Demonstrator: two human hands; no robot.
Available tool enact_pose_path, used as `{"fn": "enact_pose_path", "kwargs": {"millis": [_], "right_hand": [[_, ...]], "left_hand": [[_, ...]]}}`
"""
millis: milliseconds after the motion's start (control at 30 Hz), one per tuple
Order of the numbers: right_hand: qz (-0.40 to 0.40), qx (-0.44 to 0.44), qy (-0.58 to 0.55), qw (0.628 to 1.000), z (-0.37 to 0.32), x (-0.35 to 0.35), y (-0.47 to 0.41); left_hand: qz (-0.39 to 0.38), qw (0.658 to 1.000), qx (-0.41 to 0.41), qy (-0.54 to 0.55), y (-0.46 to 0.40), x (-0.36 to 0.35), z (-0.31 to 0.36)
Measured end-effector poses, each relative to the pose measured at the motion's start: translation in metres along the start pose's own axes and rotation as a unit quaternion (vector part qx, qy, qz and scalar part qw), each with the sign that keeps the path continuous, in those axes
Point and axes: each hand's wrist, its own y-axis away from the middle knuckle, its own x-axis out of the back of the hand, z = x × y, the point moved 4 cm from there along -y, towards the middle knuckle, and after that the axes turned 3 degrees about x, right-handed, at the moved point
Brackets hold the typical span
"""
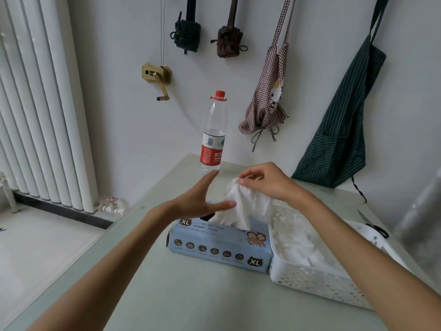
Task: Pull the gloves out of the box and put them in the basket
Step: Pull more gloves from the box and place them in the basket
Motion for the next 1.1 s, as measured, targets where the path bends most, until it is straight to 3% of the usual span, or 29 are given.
{"fn": "enact_pose_path", "kwargs": {"millis": [133,233,333,467,567,733,867,1100], "right_hand": [[-0.019,-0.011,-0.025,0.999,0.004,-0.002,0.008],[-0.055,-0.057,0.023,0.997,0.020,-0.003,0.017],[-0.042,-0.072,0.061,0.995,0.037,0.014,0.024],[-0.033,-0.080,-0.137,0.987,0.036,0.048,0.038],[0.049,-0.072,-0.226,0.970,0.036,0.066,0.040],[0.212,-0.052,-0.177,0.960,0.030,0.089,0.044],[0.297,0.017,-0.167,0.940,0.012,0.115,0.058],[0.404,0.101,0.077,0.906,-0.007,0.153,0.082]], "left_hand": [[0.035,0.998,-0.043,0.014,-0.018,0.002,0.017],[0.109,0.992,-0.057,0.008,-0.020,0.004,0.015],[0.132,0.988,-0.065,0.040,-0.018,0.011,0.022],[0.083,0.994,-0.069,0.026,-0.019,0.021,0.030],[0.035,0.997,-0.067,0.005,-0.023,0.018,0.041],[0.005,0.996,-0.057,0.068,-0.023,0.009,0.070],[0.045,0.987,-0.078,0.135,-0.029,0.005,0.090],[0.090,0.971,-0.085,0.207,-0.052,-0.020,0.122]]}}
